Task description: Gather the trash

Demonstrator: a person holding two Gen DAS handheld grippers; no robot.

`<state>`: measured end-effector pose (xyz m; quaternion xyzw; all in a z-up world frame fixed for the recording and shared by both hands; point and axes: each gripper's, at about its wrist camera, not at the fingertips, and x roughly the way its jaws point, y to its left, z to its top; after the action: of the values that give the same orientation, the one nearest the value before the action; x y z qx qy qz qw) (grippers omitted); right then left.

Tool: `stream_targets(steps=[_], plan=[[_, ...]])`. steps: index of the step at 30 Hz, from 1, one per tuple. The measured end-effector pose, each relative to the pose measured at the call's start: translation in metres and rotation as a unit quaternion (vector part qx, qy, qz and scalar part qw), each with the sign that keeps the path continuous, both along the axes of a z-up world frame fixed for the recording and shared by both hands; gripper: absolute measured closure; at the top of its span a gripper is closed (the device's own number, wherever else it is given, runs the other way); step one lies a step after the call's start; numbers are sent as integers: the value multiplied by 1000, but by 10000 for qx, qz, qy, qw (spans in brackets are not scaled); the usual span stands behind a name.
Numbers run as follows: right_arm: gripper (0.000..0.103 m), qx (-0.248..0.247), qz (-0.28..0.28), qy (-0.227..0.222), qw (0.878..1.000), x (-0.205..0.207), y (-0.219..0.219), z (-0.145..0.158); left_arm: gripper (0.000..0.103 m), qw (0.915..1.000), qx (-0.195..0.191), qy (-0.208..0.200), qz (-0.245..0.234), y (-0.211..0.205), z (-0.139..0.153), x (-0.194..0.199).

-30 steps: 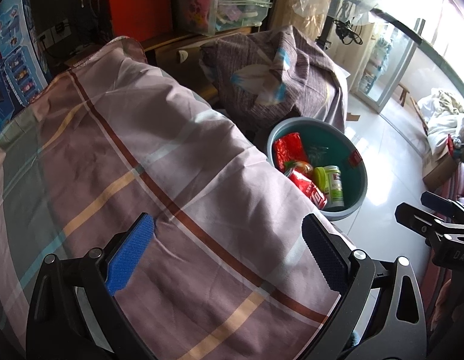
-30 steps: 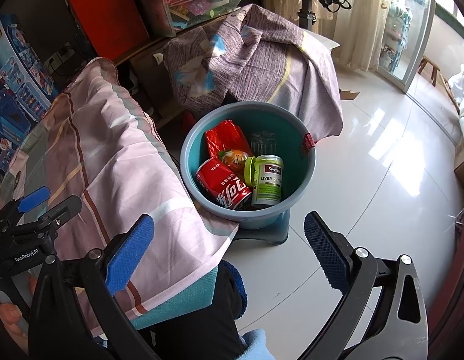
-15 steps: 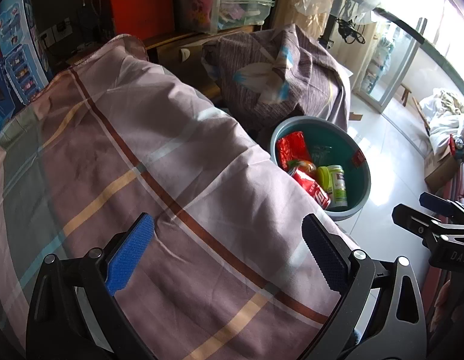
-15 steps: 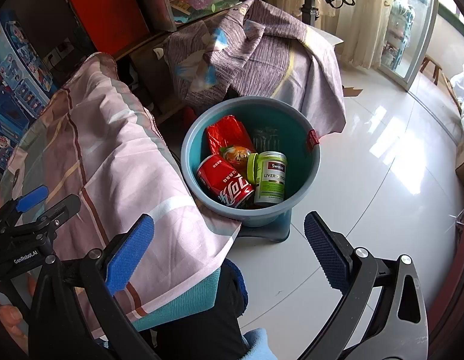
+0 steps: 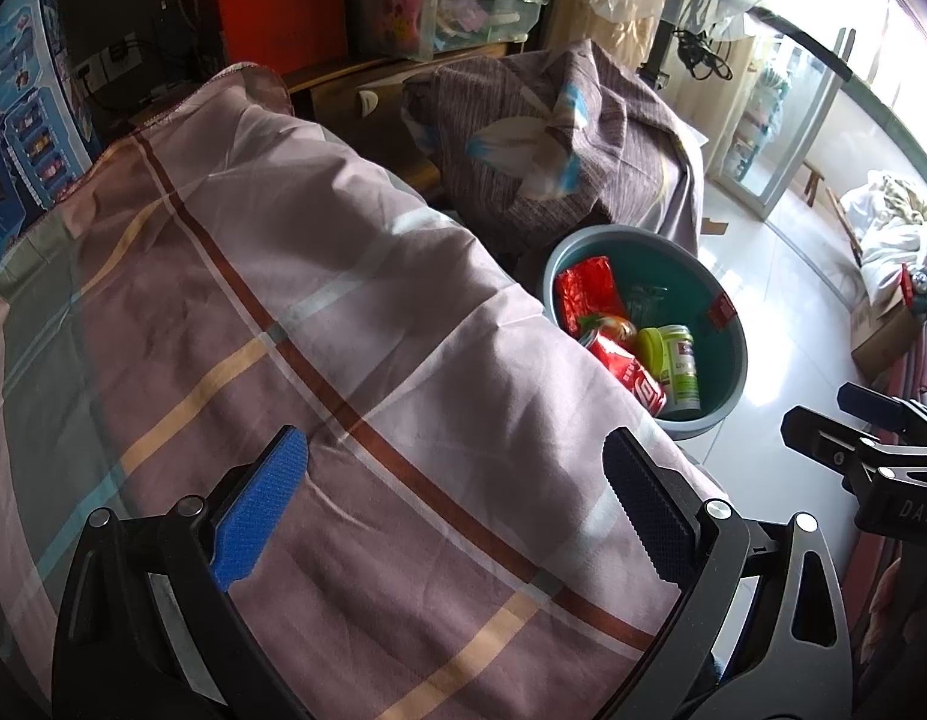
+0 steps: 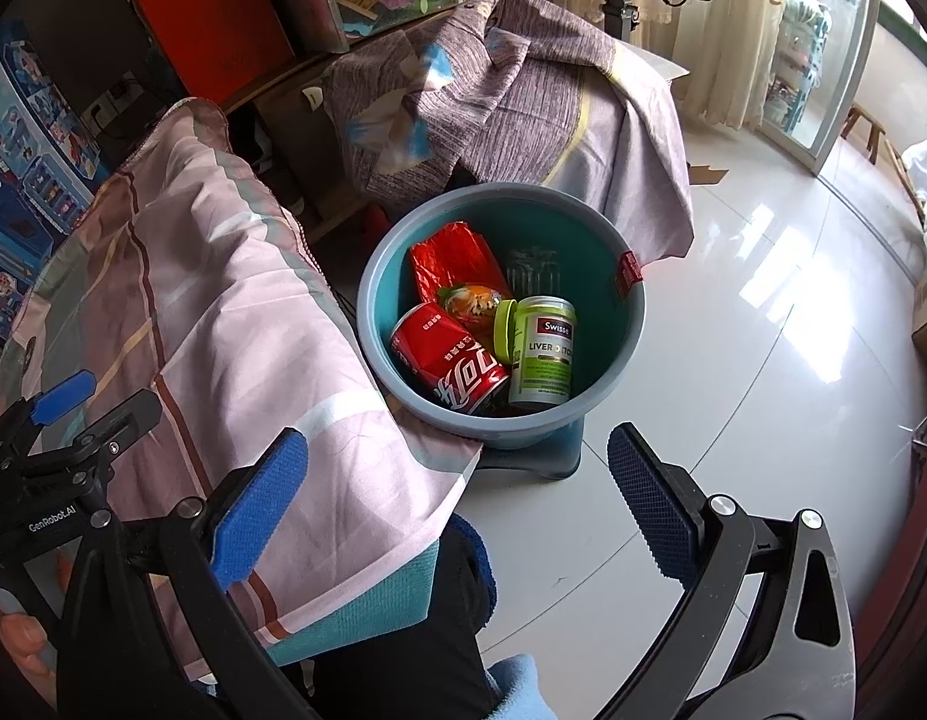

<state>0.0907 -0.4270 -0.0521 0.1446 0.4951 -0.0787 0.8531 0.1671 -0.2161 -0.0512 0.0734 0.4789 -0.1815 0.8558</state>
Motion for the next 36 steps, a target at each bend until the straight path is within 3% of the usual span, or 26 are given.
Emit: stream_targets(steps=[36], plan=[[7,-19,99,43,9999,11,6,-2,4,9999,42,49,102,8,-6,6]])
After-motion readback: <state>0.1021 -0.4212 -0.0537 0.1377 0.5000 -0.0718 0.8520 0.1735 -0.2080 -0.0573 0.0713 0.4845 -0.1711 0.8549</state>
